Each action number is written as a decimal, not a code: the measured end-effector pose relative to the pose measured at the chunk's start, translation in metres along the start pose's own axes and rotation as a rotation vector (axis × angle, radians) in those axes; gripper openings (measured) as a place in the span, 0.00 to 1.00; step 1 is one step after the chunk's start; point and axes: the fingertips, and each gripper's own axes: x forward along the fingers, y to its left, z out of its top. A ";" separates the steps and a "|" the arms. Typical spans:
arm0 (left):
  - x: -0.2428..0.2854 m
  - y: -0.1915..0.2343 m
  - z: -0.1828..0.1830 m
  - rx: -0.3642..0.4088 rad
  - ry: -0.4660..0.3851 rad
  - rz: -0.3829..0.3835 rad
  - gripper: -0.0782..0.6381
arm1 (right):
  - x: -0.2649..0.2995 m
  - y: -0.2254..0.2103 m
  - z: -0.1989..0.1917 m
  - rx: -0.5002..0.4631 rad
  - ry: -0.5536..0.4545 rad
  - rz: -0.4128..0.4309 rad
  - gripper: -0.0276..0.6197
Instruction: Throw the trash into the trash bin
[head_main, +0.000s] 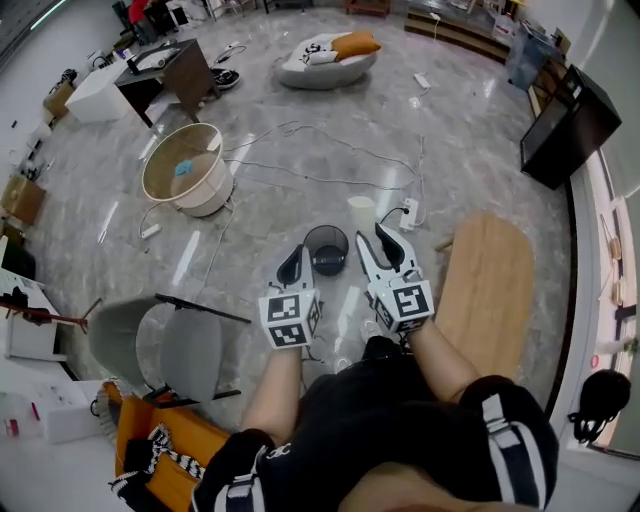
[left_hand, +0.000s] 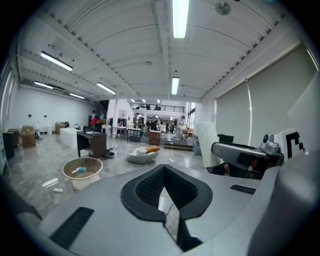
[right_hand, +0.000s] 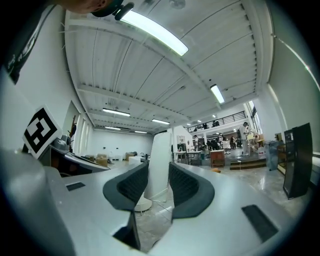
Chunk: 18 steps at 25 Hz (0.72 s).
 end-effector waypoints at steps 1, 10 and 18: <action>0.004 0.006 -0.001 -0.005 0.004 0.015 0.13 | 0.007 0.000 -0.003 0.007 0.009 0.014 0.26; 0.052 0.028 -0.036 -0.093 0.105 0.105 0.13 | 0.066 -0.011 -0.054 0.066 0.119 0.137 0.26; 0.102 0.065 -0.088 -0.193 0.199 0.193 0.13 | 0.137 -0.012 -0.129 0.096 0.243 0.249 0.26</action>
